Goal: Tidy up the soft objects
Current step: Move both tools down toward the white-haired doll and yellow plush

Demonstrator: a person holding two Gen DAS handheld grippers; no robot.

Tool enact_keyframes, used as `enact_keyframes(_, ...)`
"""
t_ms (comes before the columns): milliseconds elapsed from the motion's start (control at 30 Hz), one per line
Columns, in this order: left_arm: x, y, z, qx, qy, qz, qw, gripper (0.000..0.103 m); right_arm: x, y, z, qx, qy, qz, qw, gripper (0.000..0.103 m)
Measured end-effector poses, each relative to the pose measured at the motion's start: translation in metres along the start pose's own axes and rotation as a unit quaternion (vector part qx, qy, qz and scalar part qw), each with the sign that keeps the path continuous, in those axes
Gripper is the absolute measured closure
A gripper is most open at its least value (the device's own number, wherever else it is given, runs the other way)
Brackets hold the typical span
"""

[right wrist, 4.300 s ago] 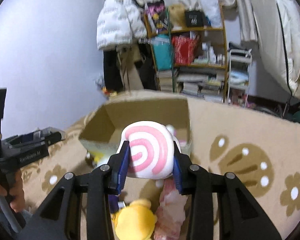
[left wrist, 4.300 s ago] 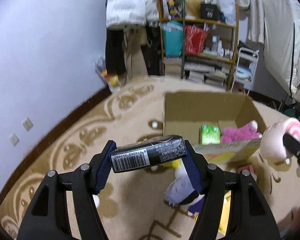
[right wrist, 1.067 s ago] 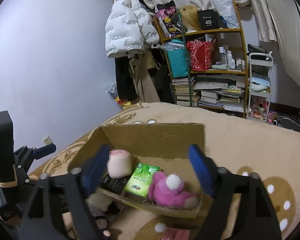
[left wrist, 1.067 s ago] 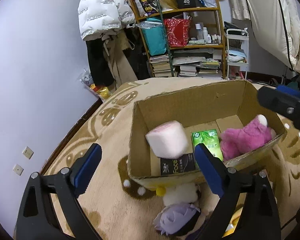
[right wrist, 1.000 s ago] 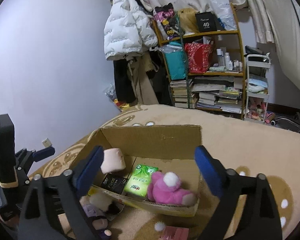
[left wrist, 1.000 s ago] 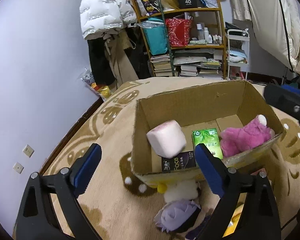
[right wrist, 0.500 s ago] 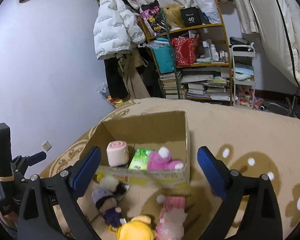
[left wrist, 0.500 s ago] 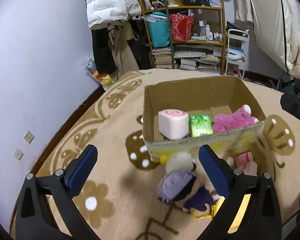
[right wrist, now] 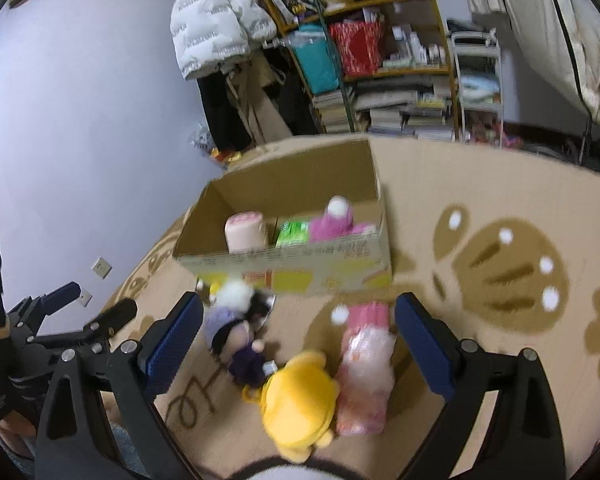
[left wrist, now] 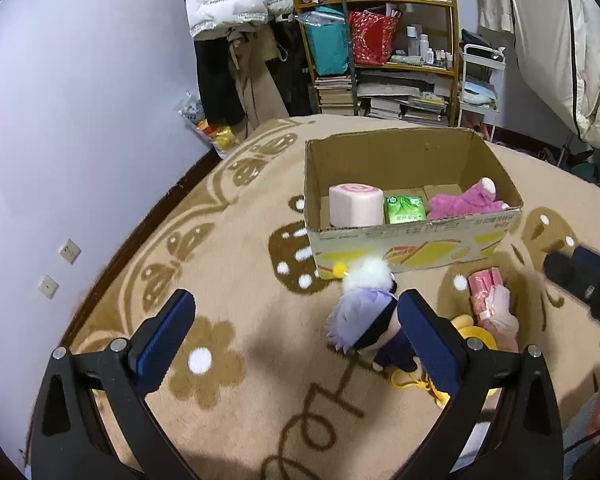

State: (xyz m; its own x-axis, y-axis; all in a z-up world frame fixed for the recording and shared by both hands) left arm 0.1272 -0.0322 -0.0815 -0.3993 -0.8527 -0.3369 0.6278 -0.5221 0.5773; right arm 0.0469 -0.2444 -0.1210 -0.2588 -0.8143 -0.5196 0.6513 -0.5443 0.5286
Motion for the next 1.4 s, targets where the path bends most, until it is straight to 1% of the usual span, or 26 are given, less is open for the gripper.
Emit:
enact_keyframes(133, 0.002, -0.009, -0.003, -0.013, -0.023, 0.013, 0.9996, 0.003, 0.001, -0.015, -0.009, -0.026, -0.008, -0.007, 1.000, 0.002)
enact_keyframes(200, 0.004, -0.011, -0.007, -0.018, -0.031, 0.016, 0.9992, 0.003, 0.003, -0.021, -0.012, -0.035, -0.012, -0.011, 0.999, 0.002)
enact_keyframes(300, 0.009, -0.014, -0.015, -0.028, -0.052, 0.023, 0.9980, 0.003, 0.005, -0.028, -0.019, -0.044, -0.024, -0.006, 0.999, 0.002)
enact_keyframes(533, 0.024, -0.018, -0.045, -0.058, -0.087, 0.034, 0.9939, 0.003, 0.013, -0.041, -0.041, -0.069, -0.053, 0.005, 0.996, 0.003)
enact_keyframes(667, 0.036, -0.016, -0.060, -0.070, -0.100, 0.026, 0.9922, 0.003, 0.013, -0.049, -0.052, -0.084, -0.060, 0.012, 0.995, 0.004)
enact_keyframes(833, 0.053, -0.010, -0.071, -0.069, -0.130, 0.017, 0.9889, 0.003, 0.016, -0.057, -0.063, -0.105, -0.068, 0.016, 0.992, 0.006)
enact_keyframes(867, 0.055, -0.010, -0.074, -0.073, -0.131, 0.016, 0.9885, 0.003, 0.018, -0.059, -0.066, -0.109, -0.069, 0.015, 0.992, 0.008)
enact_keyframes(967, 0.063, -0.012, -0.083, -0.085, -0.134, 0.007, 0.9872, 0.003, 0.021, -0.060, -0.071, -0.115, -0.073, 0.012, 0.991, 0.008)
enact_keyframes(1067, 0.072, -0.016, -0.092, -0.098, -0.147, 0.001, 0.9842, 0.003, 0.026, -0.060, -0.077, -0.122, -0.077, 0.010, 0.990, 0.008)
enact_keyframes(1400, 0.084, -0.031, -0.121, -0.139, -0.163, 0.006, 0.9768, 0.003, 0.030, -0.075, -0.095, -0.155, -0.089, 0.012, 0.984, 0.008)
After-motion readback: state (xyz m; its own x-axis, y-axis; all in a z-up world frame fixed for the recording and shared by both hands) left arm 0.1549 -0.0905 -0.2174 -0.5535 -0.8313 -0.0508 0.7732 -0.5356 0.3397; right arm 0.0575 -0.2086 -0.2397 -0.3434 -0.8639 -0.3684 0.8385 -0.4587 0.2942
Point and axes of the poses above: each gripper's, at about its wrist camera, not at the fingertips, and z roughly against the way its jaws point, x to its right, y to its top, the point moved 10 cm from there along -z, roughly the way its jaws point, and after that the axes turned 13 degrees about -z, right-handed, at the moved point
